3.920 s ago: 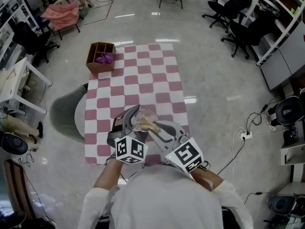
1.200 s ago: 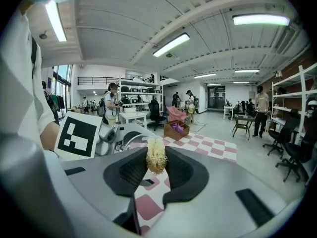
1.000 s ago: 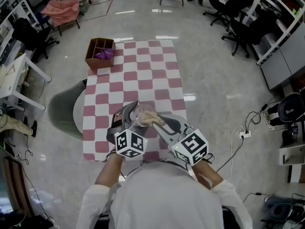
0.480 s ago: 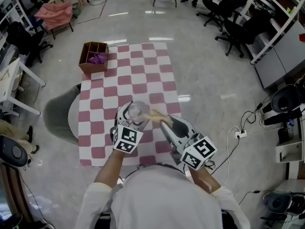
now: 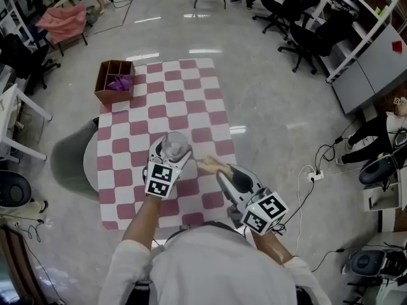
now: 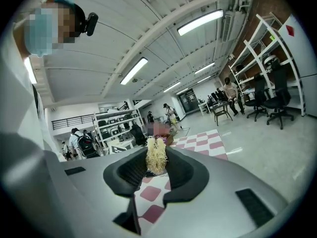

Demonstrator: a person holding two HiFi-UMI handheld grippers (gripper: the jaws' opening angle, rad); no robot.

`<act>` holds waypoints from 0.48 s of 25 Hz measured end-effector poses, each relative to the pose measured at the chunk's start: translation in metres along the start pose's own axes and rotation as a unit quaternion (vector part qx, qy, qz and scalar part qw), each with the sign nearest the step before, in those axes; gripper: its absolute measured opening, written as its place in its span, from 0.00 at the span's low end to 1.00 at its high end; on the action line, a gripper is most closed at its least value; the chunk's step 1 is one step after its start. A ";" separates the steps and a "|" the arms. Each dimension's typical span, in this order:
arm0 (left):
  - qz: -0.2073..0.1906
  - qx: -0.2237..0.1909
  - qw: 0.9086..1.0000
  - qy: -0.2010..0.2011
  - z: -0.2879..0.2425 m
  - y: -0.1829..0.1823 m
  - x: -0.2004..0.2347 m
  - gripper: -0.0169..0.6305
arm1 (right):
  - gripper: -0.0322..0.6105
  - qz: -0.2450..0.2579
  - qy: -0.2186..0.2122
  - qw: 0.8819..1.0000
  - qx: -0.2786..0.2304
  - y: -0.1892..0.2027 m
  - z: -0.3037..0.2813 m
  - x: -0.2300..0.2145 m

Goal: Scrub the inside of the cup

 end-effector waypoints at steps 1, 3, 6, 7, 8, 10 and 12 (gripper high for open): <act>0.004 0.000 1.000 0.000 -0.003 0.003 0.002 0.61 | 0.23 -0.003 0.005 1.000 0.003 0.002 0.002 -0.001; 0.017 -0.002 1.000 -0.002 -0.011 0.010 0.005 0.61 | 0.23 -0.009 0.014 1.000 0.006 0.006 0.005 -0.004; 0.040 -0.003 0.999 -0.005 -0.023 0.017 0.010 0.61 | 0.23 -0.014 0.024 1.000 0.011 0.009 0.008 -0.008; 0.045 -0.002 0.999 -0.006 -0.027 0.018 0.012 0.61 | 0.23 -0.014 0.026 0.999 0.012 0.010 0.009 -0.009; 0.047 0.000 0.999 -0.008 -0.030 0.020 0.013 0.61 | 0.23 -0.015 0.028 0.999 0.014 0.011 0.010 -0.010; 0.050 0.006 0.999 -0.010 -0.037 0.026 0.014 0.61 | 0.23 -0.020 0.031 0.999 0.018 0.014 0.010 -0.011; 0.054 0.009 0.998 -0.013 -0.042 0.032 0.016 0.61 | 0.23 -0.026 0.030 0.999 0.020 0.019 0.010 -0.011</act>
Point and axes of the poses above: the fingertips, and each gripper's own axes: z backward along the fingers, x to its left, y out of its underside, the point moved 10 cm from there along z, backward along the fingers, and after that the axes turned 8 degrees about x, right-handed, at the moved point
